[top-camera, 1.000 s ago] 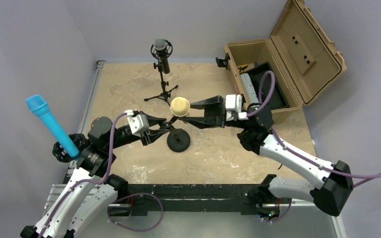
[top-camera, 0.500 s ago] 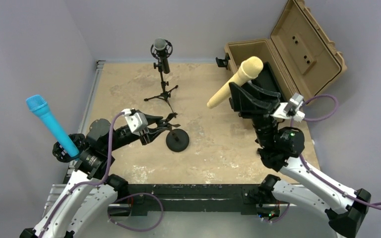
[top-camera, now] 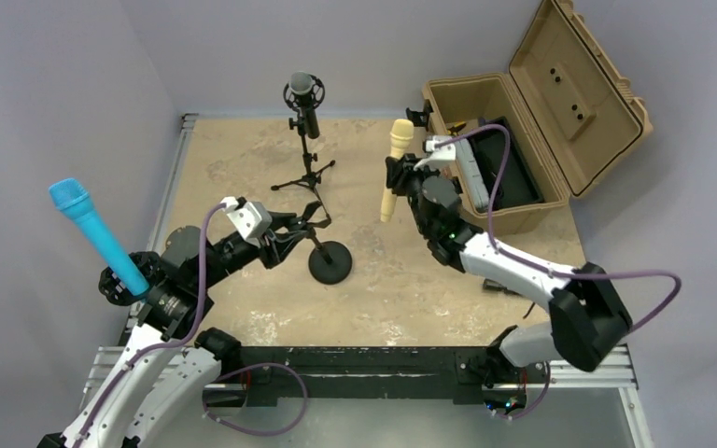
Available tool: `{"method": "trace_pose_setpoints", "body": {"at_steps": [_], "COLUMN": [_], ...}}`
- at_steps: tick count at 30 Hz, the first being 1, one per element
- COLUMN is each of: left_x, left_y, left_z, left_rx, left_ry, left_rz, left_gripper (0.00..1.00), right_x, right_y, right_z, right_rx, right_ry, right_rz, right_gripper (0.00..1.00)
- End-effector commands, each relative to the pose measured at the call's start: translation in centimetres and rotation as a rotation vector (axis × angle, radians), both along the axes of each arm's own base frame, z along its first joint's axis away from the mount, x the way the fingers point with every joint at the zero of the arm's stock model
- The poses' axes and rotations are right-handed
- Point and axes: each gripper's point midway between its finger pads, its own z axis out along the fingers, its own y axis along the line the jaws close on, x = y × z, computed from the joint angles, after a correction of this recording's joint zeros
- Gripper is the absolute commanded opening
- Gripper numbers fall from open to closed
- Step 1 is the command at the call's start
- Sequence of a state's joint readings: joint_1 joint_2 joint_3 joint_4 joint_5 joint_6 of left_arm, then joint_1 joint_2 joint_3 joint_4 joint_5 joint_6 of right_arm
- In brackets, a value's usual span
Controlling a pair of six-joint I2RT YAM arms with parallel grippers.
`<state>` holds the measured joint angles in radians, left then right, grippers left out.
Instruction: Remove the microphone from the stand
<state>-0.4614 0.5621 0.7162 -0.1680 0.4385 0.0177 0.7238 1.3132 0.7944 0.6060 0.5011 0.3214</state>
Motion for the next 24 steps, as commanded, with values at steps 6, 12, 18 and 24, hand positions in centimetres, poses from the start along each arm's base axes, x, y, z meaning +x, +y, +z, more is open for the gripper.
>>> {"method": "trace_pose_setpoints", "body": {"at_steps": [6, 12, 18, 24], "left_x": [-0.8, -1.0, -1.5, -1.6], "left_y": [0.5, 1.0, 1.1, 1.1], "left_z": [3.1, 3.2, 3.6, 3.7], "left_rx": [-0.058, -0.067, -0.078, -0.08], "left_ry": [-0.037, -0.05, -0.062, -0.064], "left_rz": [0.02, 0.039, 0.031, 0.03], "left_gripper": [0.0, 0.0, 0.0, 0.0], "right_x": [12.7, 16.1, 17.2, 17.6], "right_y": [0.8, 0.4, -3.2, -5.6], "right_z": [-8.9, -13.5, -17.3, -18.1], "right_rx": [-0.349, -0.498, -0.607, -0.647], "right_ry": [0.287, 0.373, 0.457, 0.47], "right_rz": [-0.161, -0.272, -0.409, -0.488], "right_gripper": [0.0, 0.0, 0.0, 0.0]}}
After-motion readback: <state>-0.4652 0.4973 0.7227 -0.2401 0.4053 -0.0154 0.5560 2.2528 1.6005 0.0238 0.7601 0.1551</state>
